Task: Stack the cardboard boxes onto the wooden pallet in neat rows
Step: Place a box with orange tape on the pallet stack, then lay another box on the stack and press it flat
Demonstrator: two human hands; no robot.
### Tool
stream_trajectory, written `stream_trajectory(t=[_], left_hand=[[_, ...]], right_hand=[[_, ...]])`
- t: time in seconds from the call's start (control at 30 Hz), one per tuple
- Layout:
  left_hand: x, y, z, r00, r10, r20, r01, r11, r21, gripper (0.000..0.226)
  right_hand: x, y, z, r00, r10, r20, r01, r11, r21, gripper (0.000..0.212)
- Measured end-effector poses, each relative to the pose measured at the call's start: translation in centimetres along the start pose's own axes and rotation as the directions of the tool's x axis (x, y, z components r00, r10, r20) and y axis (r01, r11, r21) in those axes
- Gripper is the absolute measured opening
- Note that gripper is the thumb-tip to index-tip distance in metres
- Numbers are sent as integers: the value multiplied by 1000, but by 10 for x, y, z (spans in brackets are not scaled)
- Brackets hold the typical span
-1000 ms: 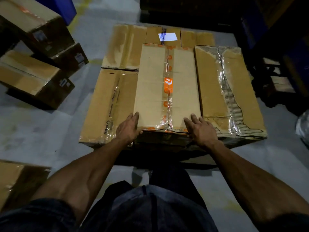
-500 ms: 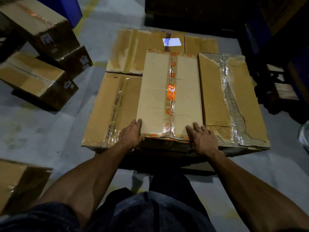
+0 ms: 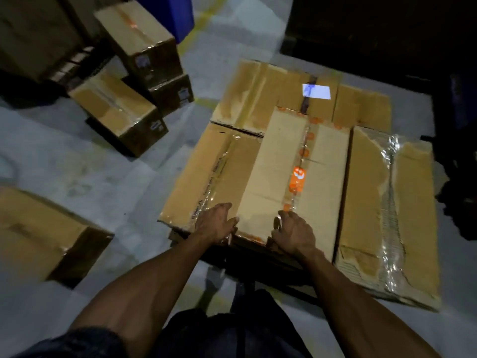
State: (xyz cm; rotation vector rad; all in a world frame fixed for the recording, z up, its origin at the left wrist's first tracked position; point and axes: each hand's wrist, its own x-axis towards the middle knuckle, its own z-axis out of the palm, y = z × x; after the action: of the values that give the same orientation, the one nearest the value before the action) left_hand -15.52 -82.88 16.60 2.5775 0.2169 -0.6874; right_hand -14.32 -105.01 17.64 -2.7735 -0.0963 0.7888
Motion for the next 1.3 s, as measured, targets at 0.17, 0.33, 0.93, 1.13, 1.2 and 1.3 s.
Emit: stream_trajectory(t=[0.17,0.33,0.93,1.13,1.2,1.3], left_hand=[[-37,-43,-31,976,-157,-148,138,982,-133,55],[-79,-112,-52,915,-307,-261,251,941,-225,52],[-196,-416,-146,660,-707,-255,441,639,-630,45],[-194,-489,-174,554,-814,-176,477,484,-734,52],[-188,-514,-183,510,-849,-135,491,416,-765,54],[-170,-551,-190,448,-890,-81,503,326,-800,57]], right_hand=[[8,-72,-18,986,-162,-29,163,986,46,50],[12,-148,-10,951,-310,-13,310,950,40,58],[-7,-492,108,856,-501,128,513,854,-88,69],[20,-582,128,820,-539,193,563,820,-105,73],[38,-615,133,805,-553,213,582,807,-103,73],[71,-664,142,776,-577,255,617,778,-117,73]])
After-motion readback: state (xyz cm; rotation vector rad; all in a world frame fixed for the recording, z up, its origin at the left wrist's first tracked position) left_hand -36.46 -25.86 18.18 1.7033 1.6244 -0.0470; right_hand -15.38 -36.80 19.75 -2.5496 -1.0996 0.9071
